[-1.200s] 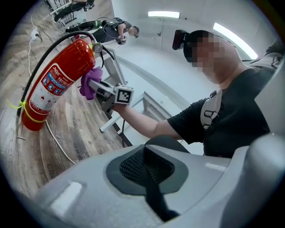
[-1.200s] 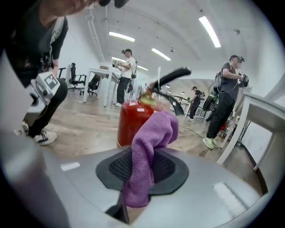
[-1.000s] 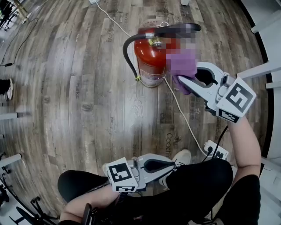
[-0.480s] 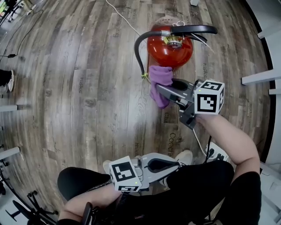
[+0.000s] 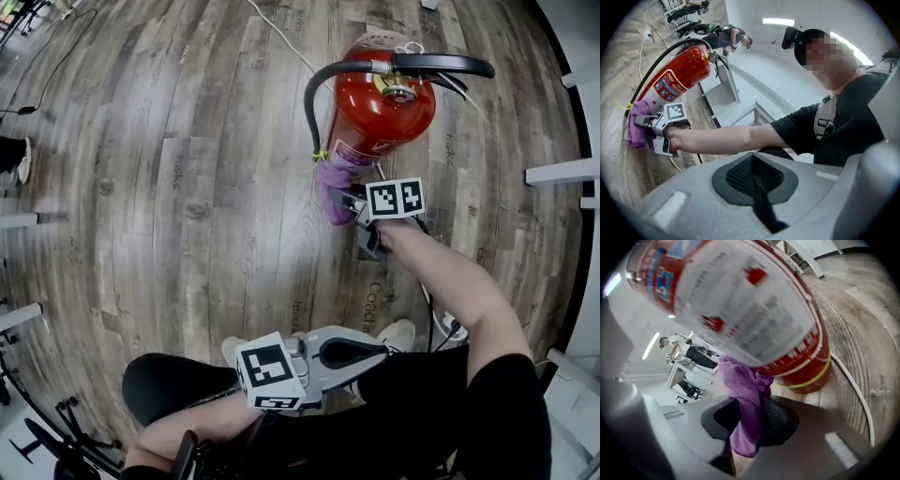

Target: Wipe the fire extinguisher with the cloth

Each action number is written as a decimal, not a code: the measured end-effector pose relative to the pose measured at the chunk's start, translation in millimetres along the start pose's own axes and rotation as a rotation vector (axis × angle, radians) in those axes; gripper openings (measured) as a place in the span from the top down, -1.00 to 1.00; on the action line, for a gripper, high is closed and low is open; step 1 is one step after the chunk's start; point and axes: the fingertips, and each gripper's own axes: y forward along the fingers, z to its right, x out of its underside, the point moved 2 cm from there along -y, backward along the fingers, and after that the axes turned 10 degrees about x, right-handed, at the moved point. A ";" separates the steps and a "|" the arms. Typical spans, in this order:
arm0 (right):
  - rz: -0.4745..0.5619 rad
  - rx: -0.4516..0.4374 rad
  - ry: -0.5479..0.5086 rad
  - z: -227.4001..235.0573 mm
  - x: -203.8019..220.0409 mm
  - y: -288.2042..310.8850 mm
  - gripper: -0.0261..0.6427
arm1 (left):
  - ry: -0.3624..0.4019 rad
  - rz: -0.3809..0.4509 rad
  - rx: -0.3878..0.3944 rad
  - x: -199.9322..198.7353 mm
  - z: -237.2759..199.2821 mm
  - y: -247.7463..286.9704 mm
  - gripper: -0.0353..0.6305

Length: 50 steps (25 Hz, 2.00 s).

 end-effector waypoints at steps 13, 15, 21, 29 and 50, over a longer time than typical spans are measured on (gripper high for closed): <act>-0.053 0.037 -0.013 25.5 15.6 2.4 0.67 | -0.006 0.000 -0.010 5.5 3.0 -4.8 0.89; -0.057 -0.014 -0.045 11.2 9.1 -20.4 0.67 | -0.001 -0.008 0.002 5.1 4.2 -1.9 0.89; 0.107 -0.226 -0.183 -55.2 -43.4 -141.1 0.67 | -0.005 -0.019 0.015 5.2 4.1 1.9 0.89; 0.444 -0.379 -0.361 -136.7 -121.4 -274.5 0.67 | -0.011 -0.024 0.012 5.2 -2.6 4.1 0.89; -0.081 -0.121 -0.166 33.3 -14.2 -47.0 0.66 | -0.037 0.004 -0.041 2.5 -16.5 -1.4 0.89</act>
